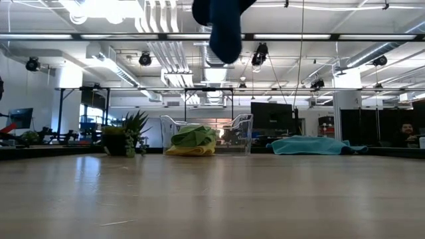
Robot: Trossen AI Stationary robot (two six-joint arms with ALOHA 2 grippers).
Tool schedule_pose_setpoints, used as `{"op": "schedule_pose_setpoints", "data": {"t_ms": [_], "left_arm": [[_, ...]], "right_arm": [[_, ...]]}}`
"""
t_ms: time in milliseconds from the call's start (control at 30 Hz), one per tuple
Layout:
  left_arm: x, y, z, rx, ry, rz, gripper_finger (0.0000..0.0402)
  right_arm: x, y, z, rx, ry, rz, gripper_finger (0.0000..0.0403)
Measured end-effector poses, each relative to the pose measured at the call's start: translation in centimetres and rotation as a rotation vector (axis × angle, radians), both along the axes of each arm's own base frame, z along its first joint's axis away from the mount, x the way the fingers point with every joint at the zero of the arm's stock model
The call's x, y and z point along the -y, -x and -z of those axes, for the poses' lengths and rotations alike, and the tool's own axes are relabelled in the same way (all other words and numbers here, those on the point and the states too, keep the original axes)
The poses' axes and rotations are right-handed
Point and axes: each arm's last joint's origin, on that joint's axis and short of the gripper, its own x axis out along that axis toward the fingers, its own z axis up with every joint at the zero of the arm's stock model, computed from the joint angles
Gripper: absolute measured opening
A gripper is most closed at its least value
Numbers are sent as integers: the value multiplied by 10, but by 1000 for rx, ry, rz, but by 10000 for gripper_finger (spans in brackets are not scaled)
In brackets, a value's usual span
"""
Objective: Fold microfiber towels
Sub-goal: Fold the bottom blue towel
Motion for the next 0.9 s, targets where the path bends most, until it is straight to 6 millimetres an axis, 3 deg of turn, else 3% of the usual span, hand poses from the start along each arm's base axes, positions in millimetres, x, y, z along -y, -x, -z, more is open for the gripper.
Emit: {"op": "schedule_pose_setpoints", "data": {"t_ms": [333, 600, 900], "left_arm": [[0, 10, -2, -20, -4, 2, 0], [-2, 10, 1, -53, -7, -14, 0], [-9, 10, 5, -94, -4, -37, 0]], "right_arm": [[-9, 10, 14, -116, -44, 0, 145], [-15, 14, 12, -108, -45, -18, 119], [-15, 37, 6, -146, -80, -26, 83]]}}
